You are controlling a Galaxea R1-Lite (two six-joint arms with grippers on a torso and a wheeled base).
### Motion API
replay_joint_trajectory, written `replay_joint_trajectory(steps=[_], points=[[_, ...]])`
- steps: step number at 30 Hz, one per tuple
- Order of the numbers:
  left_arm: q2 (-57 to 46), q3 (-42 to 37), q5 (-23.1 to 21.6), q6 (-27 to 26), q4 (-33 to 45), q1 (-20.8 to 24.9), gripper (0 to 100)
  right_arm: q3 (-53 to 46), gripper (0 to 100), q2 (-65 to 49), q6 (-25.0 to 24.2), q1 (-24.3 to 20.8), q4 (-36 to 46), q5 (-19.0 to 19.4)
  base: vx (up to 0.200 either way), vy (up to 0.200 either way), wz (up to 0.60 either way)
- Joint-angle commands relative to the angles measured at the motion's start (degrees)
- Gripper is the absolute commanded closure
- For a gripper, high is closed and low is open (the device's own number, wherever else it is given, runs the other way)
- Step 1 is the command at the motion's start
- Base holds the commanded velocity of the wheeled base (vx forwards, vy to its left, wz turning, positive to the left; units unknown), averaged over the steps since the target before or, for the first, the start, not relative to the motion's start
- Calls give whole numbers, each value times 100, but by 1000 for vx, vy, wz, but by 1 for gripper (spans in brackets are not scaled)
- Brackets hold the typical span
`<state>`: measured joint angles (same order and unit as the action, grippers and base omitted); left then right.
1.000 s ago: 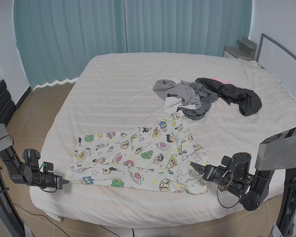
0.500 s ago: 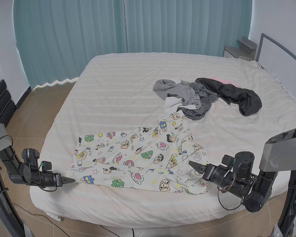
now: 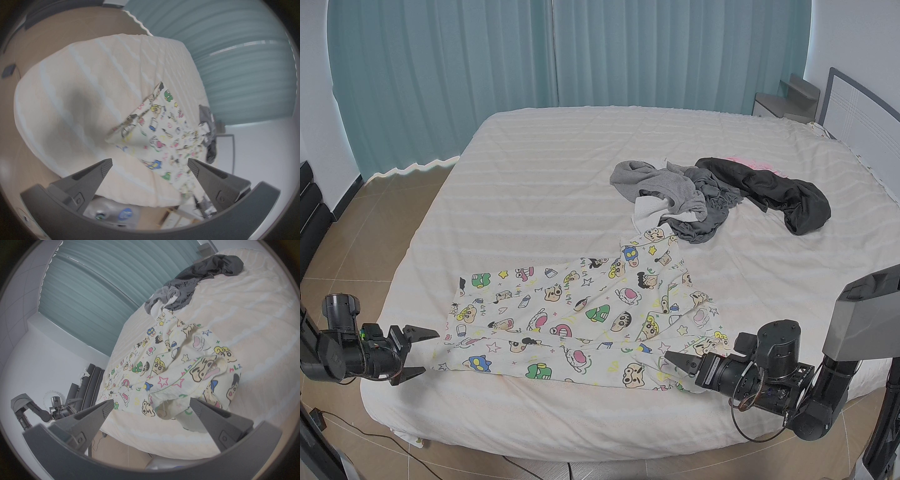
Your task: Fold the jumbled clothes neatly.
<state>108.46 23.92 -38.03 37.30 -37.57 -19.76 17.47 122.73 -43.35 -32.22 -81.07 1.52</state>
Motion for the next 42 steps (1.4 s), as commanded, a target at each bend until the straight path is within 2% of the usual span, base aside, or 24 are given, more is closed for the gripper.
replay_joint_trajectory(steps=[1,9,12,18,22,32,33,42], points=[[-1134,-652,-521,919,-435,-28,0,11,0,163,-68,-135,197,-12,0,0,0],[-739,-898,-547,963,-954,-63,0,195,0,462,-314,-74,179,-12,0,0,0],[-651,-898,-547,954,-1007,-98,0,345,0,532,-587,14,188,-12,0,0,0],[-572,-898,-547,945,-1112,-186,0,494,0,576,-692,216,197,32,0,0,0],[-545,-898,-547,945,-1112,-186,0,670,0,717,-965,357,223,103,0,0,0],[-536,-898,-547,945,-1112,-186,0,1241,0,673,-1571,409,1128,173,0,0,0],[-536,-898,-547,945,-1112,-186,0,1285,100,664,-1598,409,1207,173,0,0,0],[-519,-898,-547,945,-1121,-186,0,1329,100,629,-1659,427,1286,226,0,0,0]])
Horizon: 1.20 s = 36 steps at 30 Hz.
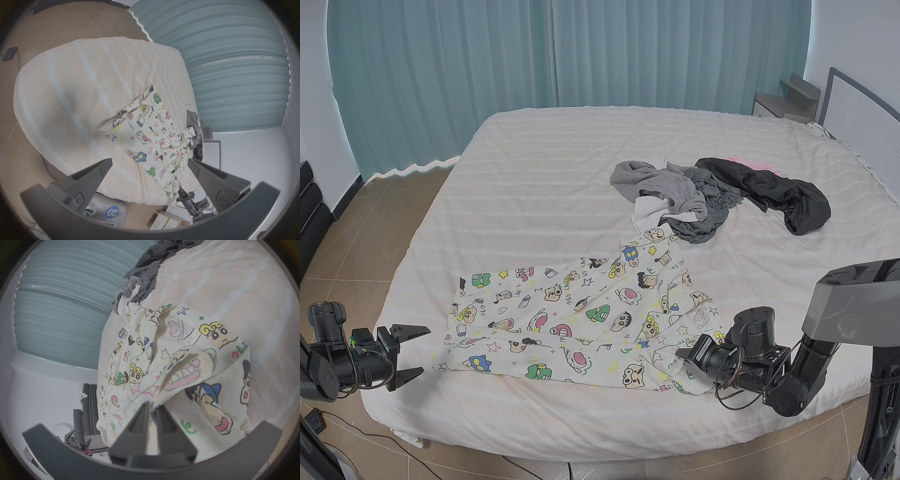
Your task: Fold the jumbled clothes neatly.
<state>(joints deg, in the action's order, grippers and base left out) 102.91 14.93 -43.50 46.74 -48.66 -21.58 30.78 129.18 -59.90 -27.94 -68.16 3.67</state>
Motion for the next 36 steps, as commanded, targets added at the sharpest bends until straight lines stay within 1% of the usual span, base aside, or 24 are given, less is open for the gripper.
replay_joint_trajectory(steps=[1,6,9,12,15,16,17,18,19,20,21,23,29,33,34,35,36], points=[[53,1,-1,2,-11,-4,0,-2,100,-25,5,-10,-5,2,0,0,0],[124,1,-1,-7,-11,-4,0,7,100,-253,23,-1,-13,-42,0,0,0],[124,-8,-1,-7,-11,13,0,24,100,-631,40,34,4,-51,0,0,0],[141,-8,-1,-7,-11,40,0,139,100,-886,198,69,118,-51,0,0,0],[141,-61,-1,-16,-11,40,0,420,100,-1062,374,69,540,-51,0,0,0],[141,-61,-1,-16,-11,40,0,420,100,-1062,374,69,540,-51,0,0,0],[141,-61,-1,-16,-11,40,0,719,100,-1132,427,69,901,-51,0,0,0],[141,-61,-1,-16,-11,40,0,763,100,-1141,436,69,962,-51,0,0,0],[141,-70,-1,-16,-11,48,0,974,100,-1150,506,78,1243,-51,0,0,0],[141,-70,-1,-16,-11,48,0,974,100,-1150,506,78,1243,-51,0,0,0],[168,-131,-10,-42,-11,154,0,1264,100,-1123,612,87,1577,-59,0,0,0],[194,-184,-1,-86,-47,268,0,1492,100,-1088,638,113,1762,-77,0,0,0],[335,-289,-1,-156,-556,303,0,2011,100,-1106,691,316,2456,-156,0,0,0],[502,-175,78,-165,-1198,286,0,1905,100,-1132,708,351,2527,-156,0,0,0],[519,-149,104,-174,-1251,286,0,1888,100,-1132,708,351,2527,-156,0,0,0],[677,89,307,-165,-1523,303,0,1791,100,-1132,708,360,2518,-191,0,0,0],[765,238,456,-156,-1593,303,0,1747,100,-1141,708,360,2509,-235,0,0,0]])
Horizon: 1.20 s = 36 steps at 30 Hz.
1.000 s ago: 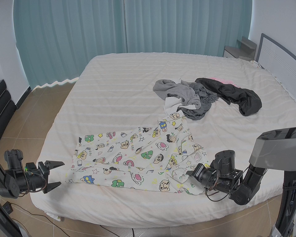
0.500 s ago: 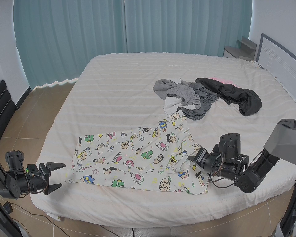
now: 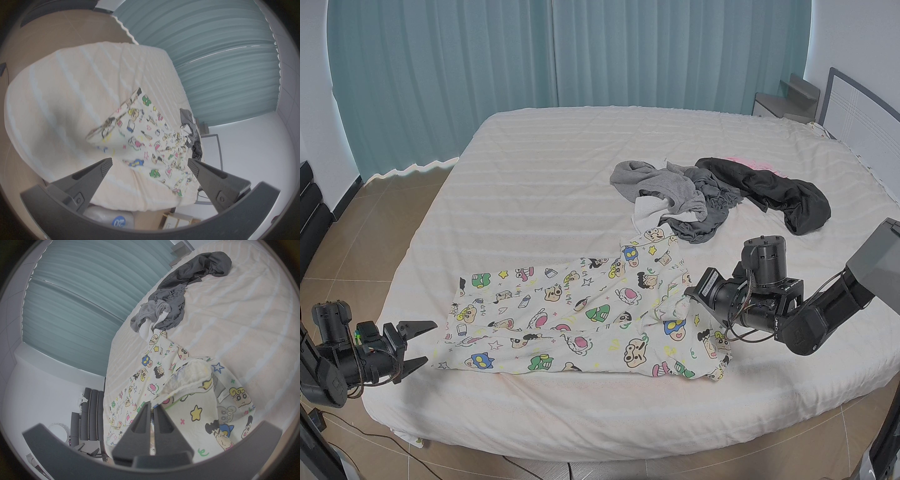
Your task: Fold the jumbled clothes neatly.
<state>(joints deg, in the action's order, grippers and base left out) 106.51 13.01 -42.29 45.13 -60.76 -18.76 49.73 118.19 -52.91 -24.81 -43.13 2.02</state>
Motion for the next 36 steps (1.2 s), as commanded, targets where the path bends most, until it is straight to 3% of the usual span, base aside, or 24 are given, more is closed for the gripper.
replay_joint_trajectory(steps=[1,5,8,10,12,13,15,19,35,36], points=[[476,615,441,-13,-402,22,0,-191,100,-68,17,37,-2,-141,0,0,0],[590,1266,450,-312,-191,30,0,-437,100,-252,44,-50,-29,-273,0,0,0],[722,1705,450,-1076,460,162,0,-622,100,-411,88,-147,-38,-273,0,0,0],[863,2241,511,-1753,1585,356,0,-807,100,-455,123,-261,-38,-273,0,0,0],[915,2558,599,-1903,2165,444,0,-921,100,-463,184,-358,-38,-273,0,0,0],[1021,2900,836,-2017,2815,567,0,-1061,100,-455,255,-464,-46,-273,0,0,0],[1241,3111,1205,-2245,3228,751,0,-1167,100,-393,325,-587,-46,-273,0,0,0],[1452,3059,1496,-2685,3255,839,0,-1255,100,-375,395,-657,-29,-273,0,0,0],[1768,3366,1742,-2483,3228,1032,0,-1633,100,-208,668,-868,-38,-246,0,0,0],[1742,3366,1715,-2377,3228,1041,100,-1633,100,-191,668,-877,-38,-246,0,0,0]])
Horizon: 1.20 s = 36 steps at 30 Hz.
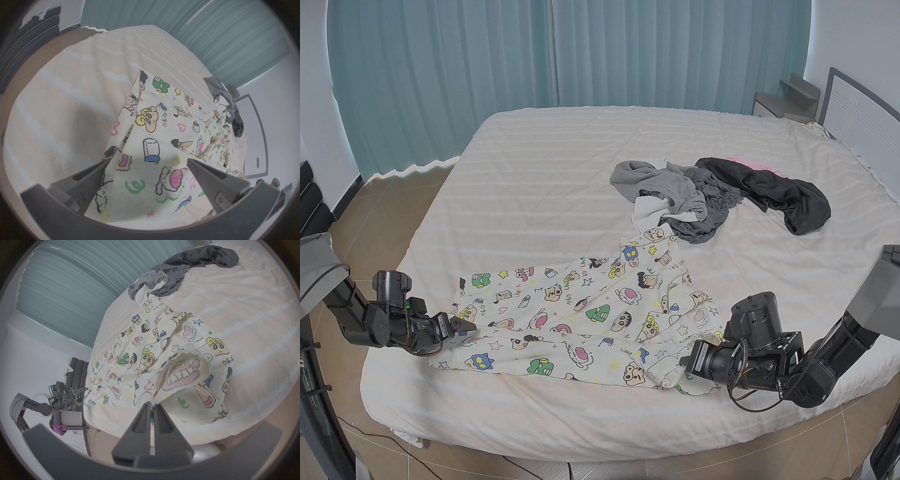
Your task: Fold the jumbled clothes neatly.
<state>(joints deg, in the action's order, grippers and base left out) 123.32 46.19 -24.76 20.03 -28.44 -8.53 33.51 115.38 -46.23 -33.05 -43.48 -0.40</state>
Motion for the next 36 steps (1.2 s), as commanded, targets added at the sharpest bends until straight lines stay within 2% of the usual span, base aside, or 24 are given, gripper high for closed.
replay_joint_trajectory(steps=[1,18,22,23,26,27,32,36], points=[[52,48,-55,203,-4,18,100,-11,100,116,0,-53,-2,-4,0,0,0],[-388,-66,24,168,-21,-210,100,59,100,63,-36,0,-37,-39,0,0,0],[-563,-268,24,177,-241,-210,100,50,100,-34,-44,70,-354,-48,0,0,0],[-625,-435,33,177,-496,-210,100,33,100,-95,-36,141,-609,-48,0,0,0],[-634,-453,33,177,-513,-210,100,24,100,-104,-36,141,-626,-48,0,0,0],[-739,-928,41,194,-1225,-210,100,15,100,-332,-36,281,-864,-56,0,0,0],[-730,-1464,94,177,-2139,-210,100,68,100,-552,-62,387,-925,-74,0,0,0],[-704,-1824,68,405,-2904,-228,100,50,100,-658,-97,422,-1303,-118,0,0,0]])
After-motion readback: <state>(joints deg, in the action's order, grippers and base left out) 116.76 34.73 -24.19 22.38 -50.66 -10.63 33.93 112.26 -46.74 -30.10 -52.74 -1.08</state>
